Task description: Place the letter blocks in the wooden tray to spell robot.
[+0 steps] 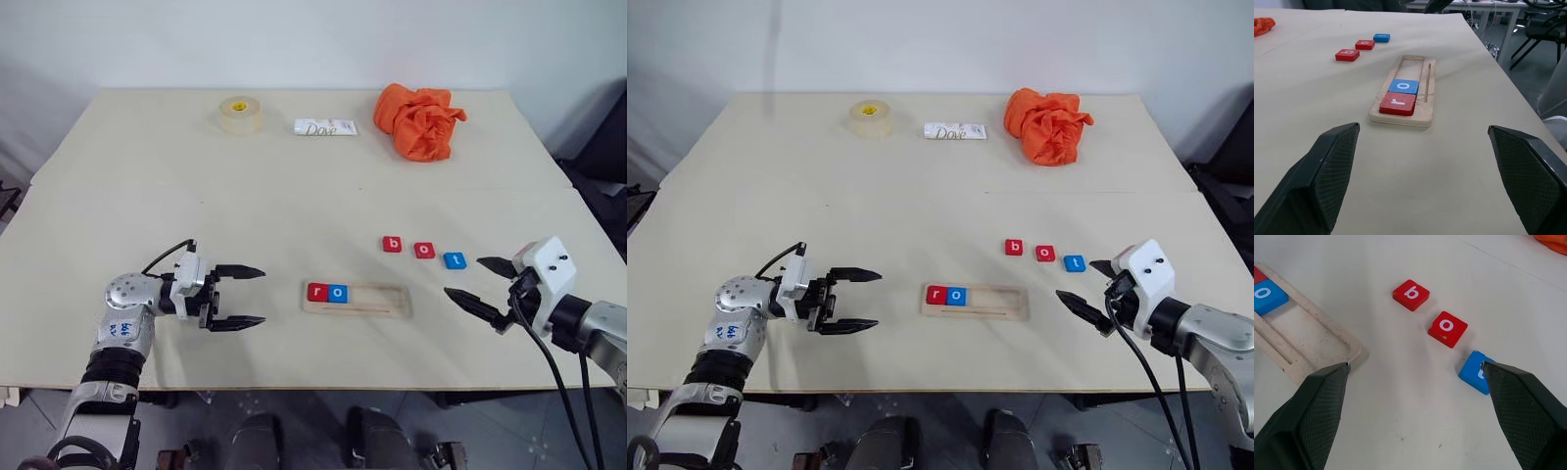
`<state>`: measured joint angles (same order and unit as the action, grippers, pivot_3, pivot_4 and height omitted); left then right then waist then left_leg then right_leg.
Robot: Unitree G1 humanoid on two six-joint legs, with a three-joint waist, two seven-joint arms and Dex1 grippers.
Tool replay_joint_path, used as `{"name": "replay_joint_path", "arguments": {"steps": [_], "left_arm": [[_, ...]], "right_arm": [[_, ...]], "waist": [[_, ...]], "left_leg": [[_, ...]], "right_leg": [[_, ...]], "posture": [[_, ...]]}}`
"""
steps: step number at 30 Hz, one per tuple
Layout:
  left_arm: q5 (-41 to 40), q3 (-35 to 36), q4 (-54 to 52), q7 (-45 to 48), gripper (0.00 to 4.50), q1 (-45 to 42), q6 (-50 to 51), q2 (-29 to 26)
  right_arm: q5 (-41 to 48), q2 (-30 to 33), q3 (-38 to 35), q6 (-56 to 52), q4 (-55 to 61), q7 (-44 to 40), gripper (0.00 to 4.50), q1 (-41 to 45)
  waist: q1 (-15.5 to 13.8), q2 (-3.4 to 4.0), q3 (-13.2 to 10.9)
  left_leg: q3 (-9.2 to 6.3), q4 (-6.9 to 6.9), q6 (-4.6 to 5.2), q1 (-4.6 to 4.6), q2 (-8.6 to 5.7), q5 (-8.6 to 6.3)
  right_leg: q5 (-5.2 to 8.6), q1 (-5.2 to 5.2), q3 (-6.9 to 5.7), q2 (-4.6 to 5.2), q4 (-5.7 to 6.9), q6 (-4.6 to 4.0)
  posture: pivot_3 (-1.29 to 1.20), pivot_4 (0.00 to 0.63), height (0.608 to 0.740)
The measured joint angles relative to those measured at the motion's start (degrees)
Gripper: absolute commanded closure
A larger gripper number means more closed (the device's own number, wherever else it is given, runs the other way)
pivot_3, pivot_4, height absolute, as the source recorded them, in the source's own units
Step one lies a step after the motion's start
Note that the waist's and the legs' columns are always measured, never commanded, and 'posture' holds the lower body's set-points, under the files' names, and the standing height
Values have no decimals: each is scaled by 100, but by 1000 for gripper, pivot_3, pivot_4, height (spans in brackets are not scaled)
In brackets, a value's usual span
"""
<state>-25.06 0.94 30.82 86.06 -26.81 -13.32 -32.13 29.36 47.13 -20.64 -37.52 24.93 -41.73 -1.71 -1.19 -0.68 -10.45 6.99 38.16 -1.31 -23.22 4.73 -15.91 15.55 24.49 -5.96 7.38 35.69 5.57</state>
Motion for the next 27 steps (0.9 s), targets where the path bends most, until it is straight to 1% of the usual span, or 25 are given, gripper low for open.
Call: {"name": "replay_joint_path", "arguments": {"steps": [8, 13, 15, 17, 19, 22, 23, 27], "left_arm": [[0, -6, 145, 0, 36, -34, -68, 28], [-34, -17, 132, 0, 36, -43, -78, 76], [-38, -34, 103, 0, 36, -49, -80, 99], [-40, -47, 63, 0, 36, -51, -83, 135], [-42, -77, -11, 0, 36, -57, -86, 194], [-45, -110, -104, -1, 36, -52, -92, 215], [-45, -126, -134, -1, 36, -52, -93, 234], [-63, -141, -191, -1, 36, -12, -87, 241]], "right_arm": [[-41, 4, 0, 20, -39, -83, 0, 49], [-32, -46, 171, -99, -40, 96, 0, 551], [-41, -263, 371, -309, -56, 387, 0, 893], [-93, -667, 701, -495, -100, 754, 0, 1300], [-124, -935, 947, -644, -117, 1007, 0, 1526], [-330, -1577, 1355, -856, -318, 1616, 0, 1998], [-456, -1789, 1511, -885, -431, 1836, 0, 2122], [-806, -2288, 1805, -978, -776, 2412, 0, 2326]], "waist": [[0, 0, 0], [31, 0, 0], [55, -1, 0], [101, -1, 1], [125, -1, 1], [143, -1, 1], [146, -1, 1], [140, -1, 1]], "left_leg": [[-1, 0, 0, 0, 0, 0], [-1, -1, 0, 1, 3, 0], [-1, -1, 0, 0, 3, 0], [-1, -1, 0, 0, 3, 0], [-1, -3, 0, -1, 3, 0], [2, -3, 0, -3, 3, 0], [2, -4, 0, -5, 3, 0], [3, -6, 1, -7, 2, 0]], "right_leg": [[0, 0, 0, 0, -1, 0], [0, 0, -1, -2, 0, 0], [0, 1, -1, -1, 1, 0], [0, 2, -2, -1, 2, 0], [0, 3, -1, -1, 3, -1], [0, 5, -1, -1, 3, -1], [0, 8, -2, 0, 4, -1], [1, 8, -2, 0, 1, -2]], "posture": [[0, 150, 740], [0, 150, 740], [0, 150, 740], [0, 150, 740], [0, 150, 740], [0, 150, 740], [0, 150, 740], [0, 150, 740]]}}
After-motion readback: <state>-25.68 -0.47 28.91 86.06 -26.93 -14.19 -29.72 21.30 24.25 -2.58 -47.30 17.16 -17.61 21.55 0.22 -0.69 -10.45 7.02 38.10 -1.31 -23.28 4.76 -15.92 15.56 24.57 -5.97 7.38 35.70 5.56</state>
